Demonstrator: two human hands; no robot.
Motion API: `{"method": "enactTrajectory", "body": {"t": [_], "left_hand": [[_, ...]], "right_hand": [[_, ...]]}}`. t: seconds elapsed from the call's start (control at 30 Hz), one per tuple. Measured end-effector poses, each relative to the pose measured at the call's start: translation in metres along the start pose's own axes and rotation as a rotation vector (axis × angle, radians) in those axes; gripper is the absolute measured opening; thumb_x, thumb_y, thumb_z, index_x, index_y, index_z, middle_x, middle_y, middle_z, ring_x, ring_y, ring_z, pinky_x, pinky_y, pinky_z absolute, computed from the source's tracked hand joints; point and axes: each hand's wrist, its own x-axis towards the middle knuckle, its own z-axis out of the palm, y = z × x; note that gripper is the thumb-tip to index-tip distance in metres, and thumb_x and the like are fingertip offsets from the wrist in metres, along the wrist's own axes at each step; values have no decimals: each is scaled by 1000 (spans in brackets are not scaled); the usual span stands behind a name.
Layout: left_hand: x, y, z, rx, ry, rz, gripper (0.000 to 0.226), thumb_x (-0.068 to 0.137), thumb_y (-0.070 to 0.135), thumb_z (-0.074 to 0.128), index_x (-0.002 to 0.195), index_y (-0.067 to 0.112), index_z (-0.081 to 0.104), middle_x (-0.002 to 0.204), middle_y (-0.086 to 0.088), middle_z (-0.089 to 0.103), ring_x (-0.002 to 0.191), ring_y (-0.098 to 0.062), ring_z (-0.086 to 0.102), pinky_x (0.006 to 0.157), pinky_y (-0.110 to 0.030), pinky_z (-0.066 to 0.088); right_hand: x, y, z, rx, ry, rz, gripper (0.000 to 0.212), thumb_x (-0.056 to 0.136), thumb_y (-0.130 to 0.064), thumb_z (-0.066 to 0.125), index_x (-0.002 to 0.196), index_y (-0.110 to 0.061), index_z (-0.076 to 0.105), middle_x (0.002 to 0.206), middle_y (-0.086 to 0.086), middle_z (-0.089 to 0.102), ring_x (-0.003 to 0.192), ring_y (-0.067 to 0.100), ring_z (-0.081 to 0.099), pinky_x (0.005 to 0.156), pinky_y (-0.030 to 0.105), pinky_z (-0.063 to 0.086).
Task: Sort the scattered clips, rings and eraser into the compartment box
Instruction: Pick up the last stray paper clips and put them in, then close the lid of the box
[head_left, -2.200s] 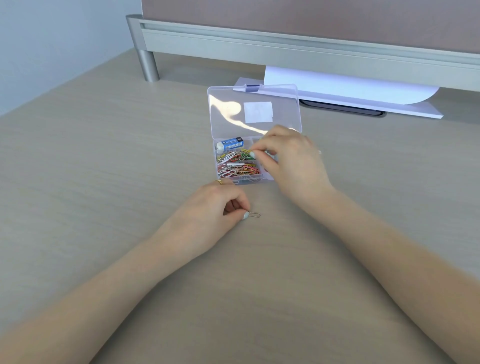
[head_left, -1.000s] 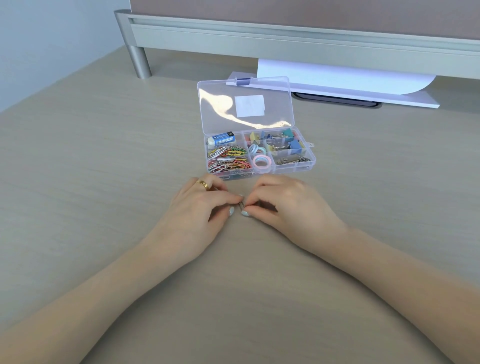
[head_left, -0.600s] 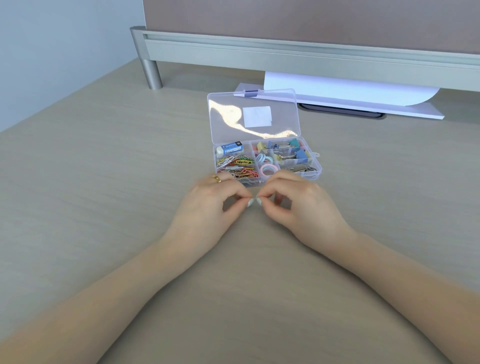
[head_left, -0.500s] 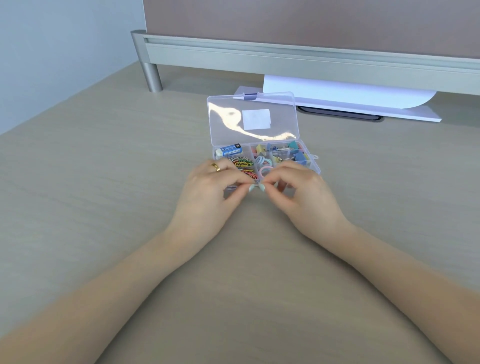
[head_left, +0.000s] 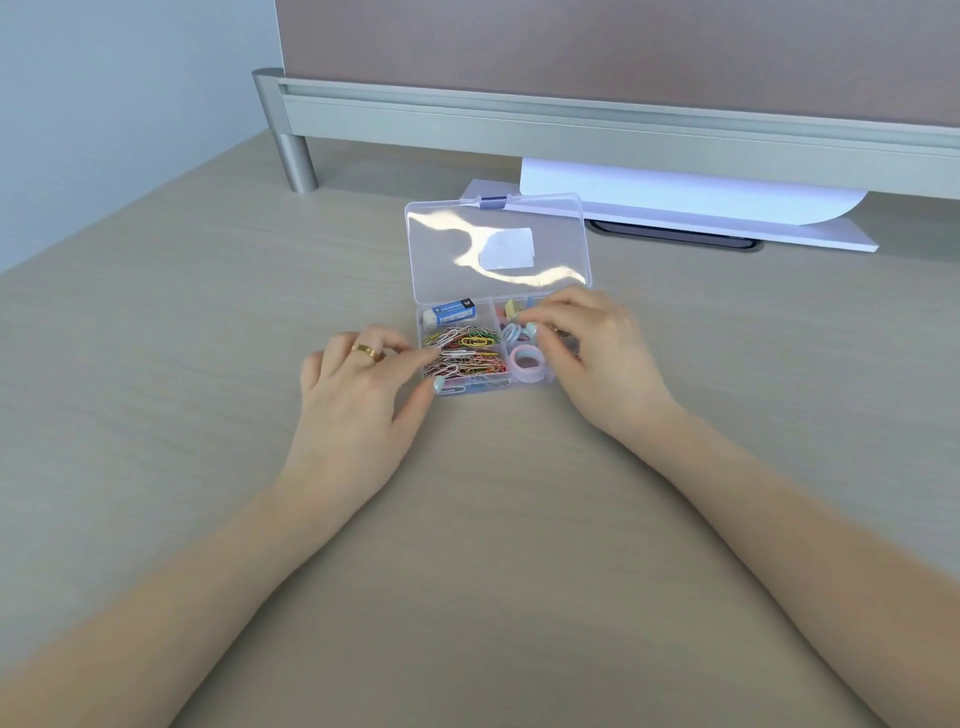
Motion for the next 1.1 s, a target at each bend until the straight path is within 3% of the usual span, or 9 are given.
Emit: {"method": "enactTrajectory", "body": {"t": [0.17, 0.33, 0.5, 0.57, 0.67, 0.77, 0.93, 1.0, 1.1], "left_hand": [[-2, 2, 3, 67, -62, 12, 44, 82, 47, 33, 109, 27, 61, 112, 0, 57, 104, -21, 38, 82, -35, 25], [2, -1, 6, 58, -48, 35, 42, 82, 46, 34, 108, 27, 61, 113, 0, 57, 104, -16, 34, 81, -29, 20], [6, -3, 8, -62, -60, 25, 40, 78, 43, 38, 104, 24, 63, 106, 2, 59, 100, -16, 41, 82, -30, 27], [8, -4, 7, -154, -65, 13, 39, 77, 41, 46, 106, 22, 62, 107, 0, 58, 97, -21, 50, 83, -37, 40], [10, -4, 4, -298, -104, -132, 59, 75, 31, 67, 128, 28, 41, 123, 3, 42, 111, -19, 46, 93, -39, 40], [11, -7, 5, -309, -120, -237, 97, 66, 33, 75, 140, 32, 12, 139, 0, 27, 123, -22, 37, 100, -44, 35], [12, -8, 8, -309, -148, -219, 114, 61, 36, 76, 140, 34, -6, 146, -2, 24, 130, -23, 30, 104, -48, 30], [11, -9, 7, -319, -145, -210, 115, 61, 36, 76, 140, 34, -7, 146, -2, 25, 130, -23, 29, 104, -47, 29], [12, -9, 9, -320, -145, -196, 117, 60, 37, 76, 139, 37, -10, 146, -2, 27, 129, -23, 30, 105, -46, 29]], "right_hand": [[18, 25, -20, 27, 166, 234, 25, 85, -19, 48, 103, -17, 65, 109, 2, 61, 98, 21, 56, 85, 35, 44], [37, 51, -27, 299, 103, 642, 33, 93, -31, 45, 122, -18, 52, 121, -8, 52, 105, 7, 47, 81, 15, 33], [57, 56, -23, 631, 45, 774, 38, 93, -38, 42, 125, -18, 47, 125, -2, 56, 110, 11, 54, 88, 22, 38], [58, 52, -24, 787, 29, 764, 34, 92, -37, 45, 121, -19, 48, 121, -2, 59, 103, 10, 58, 78, 20, 42], [54, 50, -32, 804, 25, 699, 34, 87, -37, 55, 118, -24, 52, 109, -6, 62, 100, 9, 59, 89, 28, 44], [48, 43, -46, 566, -46, 535, 26, 84, -33, 59, 110, -33, 56, 96, -1, 57, 90, 6, 54, 91, 26, 40], [33, 8, -65, 297, -71, 220, 15, 81, -16, 65, 89, -28, 58, 96, -16, 56, 93, -4, 52, 89, 11, 36], [26, -8, -70, 158, -114, 147, 17, 80, -17, 65, 91, -27, 57, 97, -15, 56, 94, -7, 50, 84, 3, 33], [16, -31, -68, 32, -201, 141, 38, 78, -31, 63, 113, -33, 49, 96, -13, 57, 93, 3, 53, 81, 18, 40]]}}
